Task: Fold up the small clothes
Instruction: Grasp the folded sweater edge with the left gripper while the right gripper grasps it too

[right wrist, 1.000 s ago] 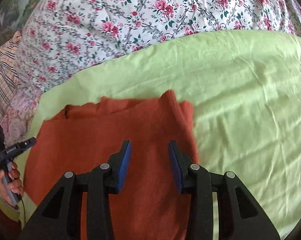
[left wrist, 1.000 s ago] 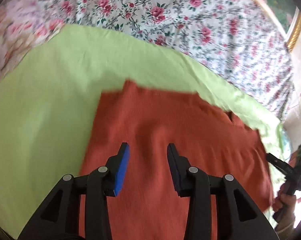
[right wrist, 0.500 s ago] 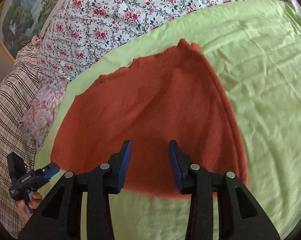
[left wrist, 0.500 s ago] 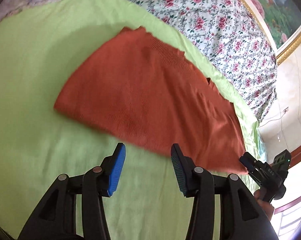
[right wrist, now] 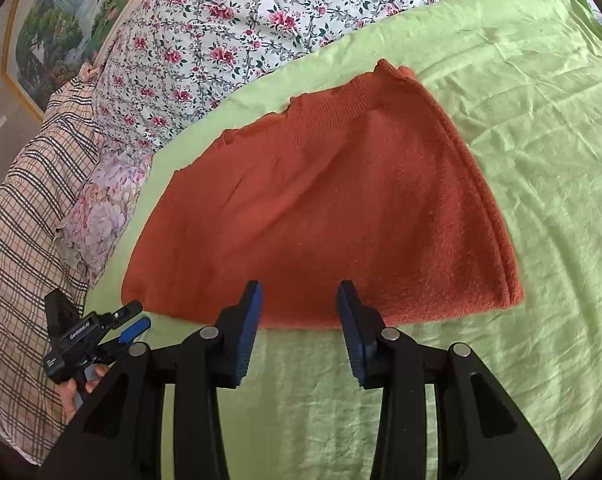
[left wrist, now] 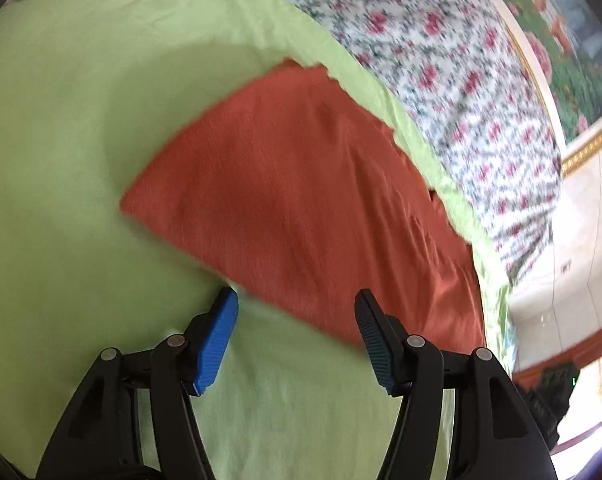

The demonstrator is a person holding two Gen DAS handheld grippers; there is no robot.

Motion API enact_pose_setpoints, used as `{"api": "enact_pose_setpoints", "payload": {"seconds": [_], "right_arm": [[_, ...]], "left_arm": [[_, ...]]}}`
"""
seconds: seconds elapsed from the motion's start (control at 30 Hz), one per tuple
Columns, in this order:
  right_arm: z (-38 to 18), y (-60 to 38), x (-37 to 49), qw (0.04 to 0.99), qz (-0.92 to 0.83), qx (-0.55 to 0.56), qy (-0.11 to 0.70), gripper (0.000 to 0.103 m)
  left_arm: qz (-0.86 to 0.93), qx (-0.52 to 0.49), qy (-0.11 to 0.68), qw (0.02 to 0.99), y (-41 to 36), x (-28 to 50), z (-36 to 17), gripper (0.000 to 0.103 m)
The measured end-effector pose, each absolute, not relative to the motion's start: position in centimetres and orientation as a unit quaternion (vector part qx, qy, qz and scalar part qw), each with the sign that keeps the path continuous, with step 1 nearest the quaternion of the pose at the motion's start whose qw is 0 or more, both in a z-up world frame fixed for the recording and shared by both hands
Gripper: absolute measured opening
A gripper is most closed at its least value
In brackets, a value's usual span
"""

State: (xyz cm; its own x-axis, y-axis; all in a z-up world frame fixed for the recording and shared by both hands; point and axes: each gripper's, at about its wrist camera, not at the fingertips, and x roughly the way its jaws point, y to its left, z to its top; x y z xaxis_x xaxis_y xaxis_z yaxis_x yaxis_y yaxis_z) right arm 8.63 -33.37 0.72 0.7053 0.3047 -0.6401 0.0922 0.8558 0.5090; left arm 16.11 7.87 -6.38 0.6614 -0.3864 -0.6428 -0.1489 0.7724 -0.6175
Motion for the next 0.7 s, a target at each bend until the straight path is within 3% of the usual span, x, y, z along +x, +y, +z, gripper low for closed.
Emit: {"api": "enact_pose_setpoints", "payload": {"seconds": [0.23, 0.33, 0.4, 0.47, 0.7], "right_arm": [[1.1, -33.0, 9.2, 0.886, 0.072, 0.261, 0.377, 0.041], [1.1, -33.3, 9.7, 0.885, 0.074, 0.264, 0.377, 0.041], [1.1, -33.6, 10.1, 0.884, 0.075, 0.265, 0.377, 0.041], [1.2, -34.1, 10.6, 0.885, 0.074, 0.266, 0.375, 0.041], [2.0, -36.5, 12.7, 0.879, 0.091, 0.276, 0.378, 0.041]], "left_arm": [[-0.022, -0.351, 0.376, 0.857, 10.0, 19.9, -6.3, 0.057], [-0.003, -0.327, 0.380, 0.865, 9.9, 21.6, -5.9, 0.045], [-0.008, -0.315, 0.379, 0.870, 9.5, 22.2, -5.4, 0.018], [-0.010, -0.294, 0.372, 0.881, 8.7, 22.3, -4.3, 0.011], [-0.077, -0.166, 0.338, 0.923, 0.8, 21.6, 1.7, 0.009]]}}
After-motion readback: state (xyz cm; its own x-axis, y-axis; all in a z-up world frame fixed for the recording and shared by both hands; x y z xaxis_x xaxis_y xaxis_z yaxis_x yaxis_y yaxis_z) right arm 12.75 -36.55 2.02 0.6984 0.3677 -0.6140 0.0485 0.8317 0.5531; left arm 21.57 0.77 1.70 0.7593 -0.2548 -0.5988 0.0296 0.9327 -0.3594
